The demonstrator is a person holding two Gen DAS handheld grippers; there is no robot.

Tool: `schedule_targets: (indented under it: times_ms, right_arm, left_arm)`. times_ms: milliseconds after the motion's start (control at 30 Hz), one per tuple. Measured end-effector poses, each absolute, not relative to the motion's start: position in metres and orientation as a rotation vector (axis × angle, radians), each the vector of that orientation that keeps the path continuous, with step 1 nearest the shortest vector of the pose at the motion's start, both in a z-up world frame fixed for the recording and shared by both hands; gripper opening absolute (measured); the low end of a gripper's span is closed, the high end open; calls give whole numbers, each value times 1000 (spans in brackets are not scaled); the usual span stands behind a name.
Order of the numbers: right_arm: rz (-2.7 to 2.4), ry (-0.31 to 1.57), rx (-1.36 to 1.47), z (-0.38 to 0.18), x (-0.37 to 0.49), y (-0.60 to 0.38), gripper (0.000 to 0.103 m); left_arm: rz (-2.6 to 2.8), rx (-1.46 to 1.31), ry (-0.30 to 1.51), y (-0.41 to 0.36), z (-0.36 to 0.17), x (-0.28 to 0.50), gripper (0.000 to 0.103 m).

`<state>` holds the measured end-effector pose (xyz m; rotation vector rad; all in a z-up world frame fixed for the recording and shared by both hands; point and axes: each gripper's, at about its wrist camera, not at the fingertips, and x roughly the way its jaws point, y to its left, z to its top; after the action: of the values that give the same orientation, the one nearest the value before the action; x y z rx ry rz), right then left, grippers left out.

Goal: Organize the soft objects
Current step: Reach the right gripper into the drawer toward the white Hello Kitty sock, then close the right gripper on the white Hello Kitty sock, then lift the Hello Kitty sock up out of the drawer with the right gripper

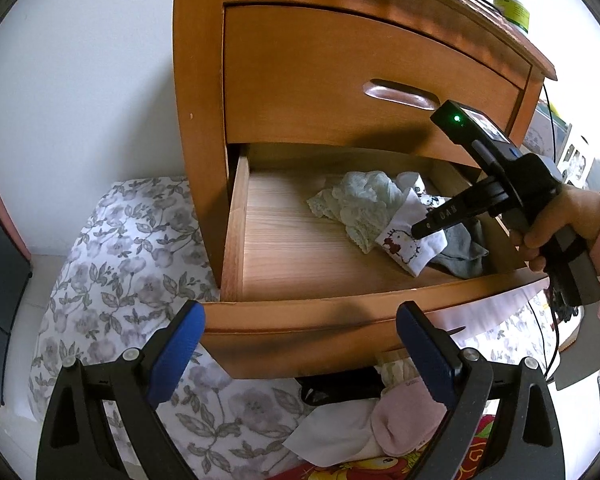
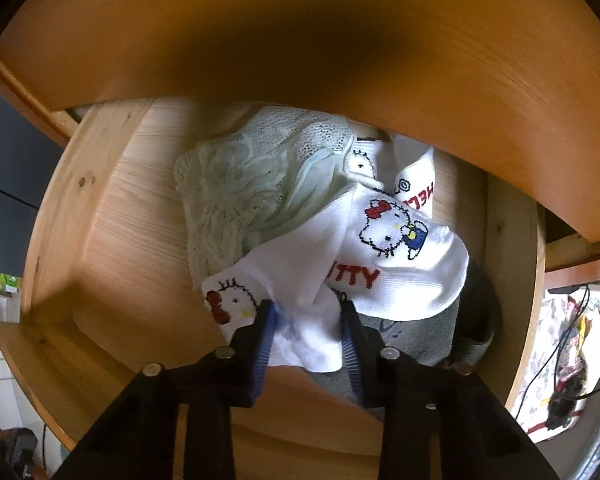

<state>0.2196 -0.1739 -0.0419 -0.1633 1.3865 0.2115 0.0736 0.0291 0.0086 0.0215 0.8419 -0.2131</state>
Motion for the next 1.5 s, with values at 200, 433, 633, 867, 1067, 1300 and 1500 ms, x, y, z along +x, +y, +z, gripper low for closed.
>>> schedule_targets:
  times_ms: [200,433,633,867,1067,1300,1500]
  right_arm:
    - [209,1374,-163,-41,215,-167,17]
    - [195,1338,-166,-25,202,-178,13]
    - [175,1305,-149,-13,195,-194,13]
    - [157,1266,-118,1,186,-210,13]
    - [151,1220,-95,22,178,-220,12]
    - [168,1141,-83,46,161,-219,12]
    - [188,1072,-84,72,142,-215,12]
  left_arm:
    - [-214,20,842,30,9,73,96]
    - [-212,16,844,30,12,72,96]
    - [-216,14,845,29,13,71,96]
    - [-211,10,847,30,17,68,96]
    - [-210,11,846,30,20,65,96]
    - [-207,11,830,31,30,55,96]
    - [-205,13,816,31,38,46,96]
